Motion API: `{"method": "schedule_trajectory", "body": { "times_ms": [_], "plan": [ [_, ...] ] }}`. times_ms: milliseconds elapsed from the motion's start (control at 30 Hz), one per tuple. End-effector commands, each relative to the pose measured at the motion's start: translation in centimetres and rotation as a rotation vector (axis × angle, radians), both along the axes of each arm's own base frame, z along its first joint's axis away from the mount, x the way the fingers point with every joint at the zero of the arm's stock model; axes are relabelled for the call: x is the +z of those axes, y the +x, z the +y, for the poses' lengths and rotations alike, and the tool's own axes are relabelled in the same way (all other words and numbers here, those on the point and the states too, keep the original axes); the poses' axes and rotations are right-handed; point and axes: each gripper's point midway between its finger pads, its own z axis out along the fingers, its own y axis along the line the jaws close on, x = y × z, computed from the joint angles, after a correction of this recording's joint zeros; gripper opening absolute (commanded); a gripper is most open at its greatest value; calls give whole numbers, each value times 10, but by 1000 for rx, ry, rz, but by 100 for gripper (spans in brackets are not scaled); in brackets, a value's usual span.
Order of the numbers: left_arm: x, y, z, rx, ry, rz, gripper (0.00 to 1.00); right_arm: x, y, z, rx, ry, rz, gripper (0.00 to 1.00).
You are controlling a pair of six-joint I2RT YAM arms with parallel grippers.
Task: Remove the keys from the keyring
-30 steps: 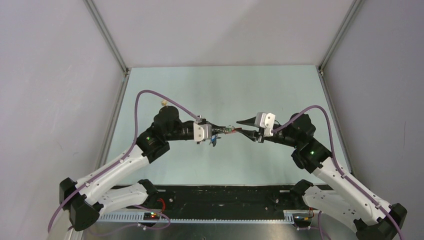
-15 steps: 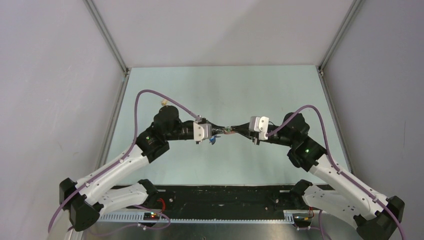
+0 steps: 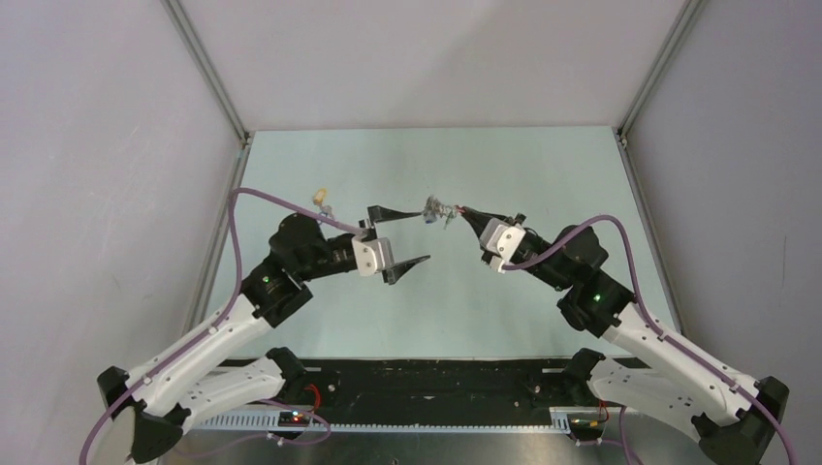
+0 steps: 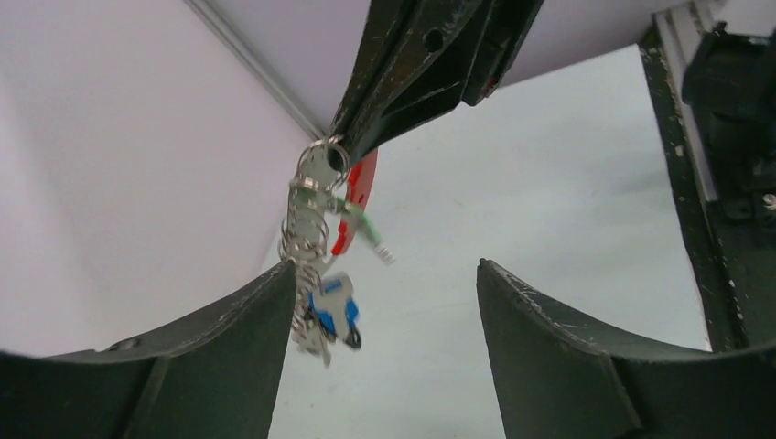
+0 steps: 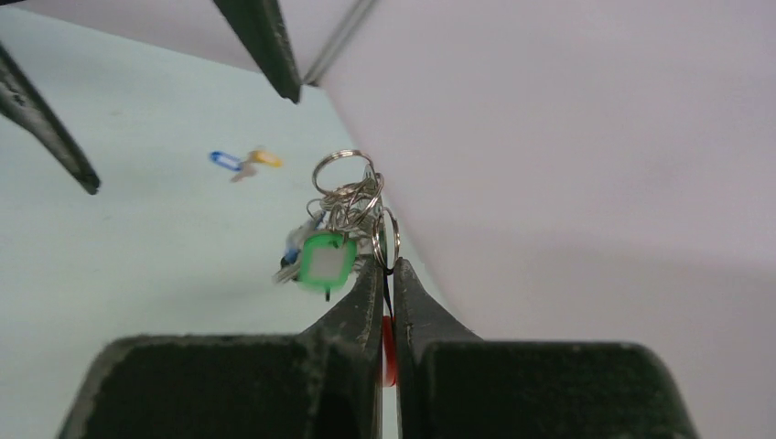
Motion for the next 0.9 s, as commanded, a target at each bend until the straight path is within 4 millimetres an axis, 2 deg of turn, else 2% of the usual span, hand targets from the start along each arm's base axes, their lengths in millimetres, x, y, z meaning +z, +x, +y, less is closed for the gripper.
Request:
{"method": "schedule_trajectory", "body": {
  "times_ms": [0, 100, 167, 267, 333, 467, 700, 800, 867],
  "plan": [
    [31, 11, 9, 99, -117, -11, 77, 93, 2, -30, -158, 121, -308, 0],
    [53, 28, 15, 220, -262, 176, 77, 115, -3, -29, -153, 140, -417, 0],
    [63, 33, 15, 244, -305, 229, 77, 130, -6, -26, -142, 146, -481, 0],
    [64, 40, 13, 268, -335, 262, 78, 149, -3, -23, -152, 151, -534, 0],
    [59, 47, 13, 298, -356, 296, 73, 153, 0, -19, -151, 141, -546, 0],
    [39, 44, 12, 287, -340, 323, 67, 141, 4, -6, -124, 110, -519, 0],
    [43, 35, 17, 267, -355, 304, 67, 120, 30, 7, -194, 97, -472, 0],
    [40, 27, 12, 216, -323, 278, 52, 109, 41, 15, -211, 80, -450, 0],
    [39, 23, 9, 188, -310, 265, 50, 106, 44, 19, -209, 74, -450, 0]
  ]
}}
